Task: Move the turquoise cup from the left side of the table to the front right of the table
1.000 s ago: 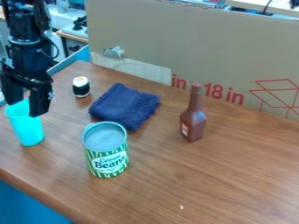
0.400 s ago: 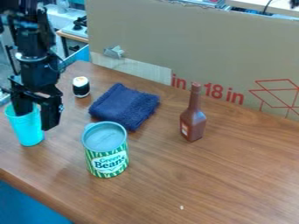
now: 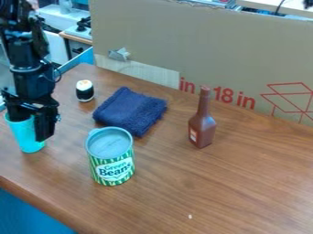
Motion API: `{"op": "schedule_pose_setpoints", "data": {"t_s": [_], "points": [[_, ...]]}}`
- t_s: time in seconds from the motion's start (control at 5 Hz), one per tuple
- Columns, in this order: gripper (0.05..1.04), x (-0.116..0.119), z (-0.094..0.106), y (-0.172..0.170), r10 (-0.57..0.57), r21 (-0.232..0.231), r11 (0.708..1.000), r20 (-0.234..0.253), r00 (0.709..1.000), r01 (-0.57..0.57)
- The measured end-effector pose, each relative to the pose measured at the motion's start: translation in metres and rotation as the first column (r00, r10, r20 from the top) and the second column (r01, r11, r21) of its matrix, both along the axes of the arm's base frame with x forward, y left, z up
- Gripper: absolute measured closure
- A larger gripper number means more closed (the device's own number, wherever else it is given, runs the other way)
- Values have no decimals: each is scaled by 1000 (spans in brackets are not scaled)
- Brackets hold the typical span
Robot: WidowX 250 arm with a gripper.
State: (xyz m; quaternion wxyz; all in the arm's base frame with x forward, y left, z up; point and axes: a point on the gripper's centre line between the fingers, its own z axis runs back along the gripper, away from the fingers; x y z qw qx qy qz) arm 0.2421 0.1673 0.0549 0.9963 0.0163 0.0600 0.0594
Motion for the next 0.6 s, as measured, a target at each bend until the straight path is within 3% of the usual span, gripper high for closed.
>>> {"op": "schedule_pose_setpoints", "data": {"t_s": [0.2, 0.4, 0.6], "points": [[721, -2, -2, -1, 7, -6, 1000, -2, 1000, -7], [908, -1, 5, -5, -7, -20, 1000, 14, 1000, 8], [976, 7, 31, -21, -76, -7, 997, 43, 996, 77]]}}
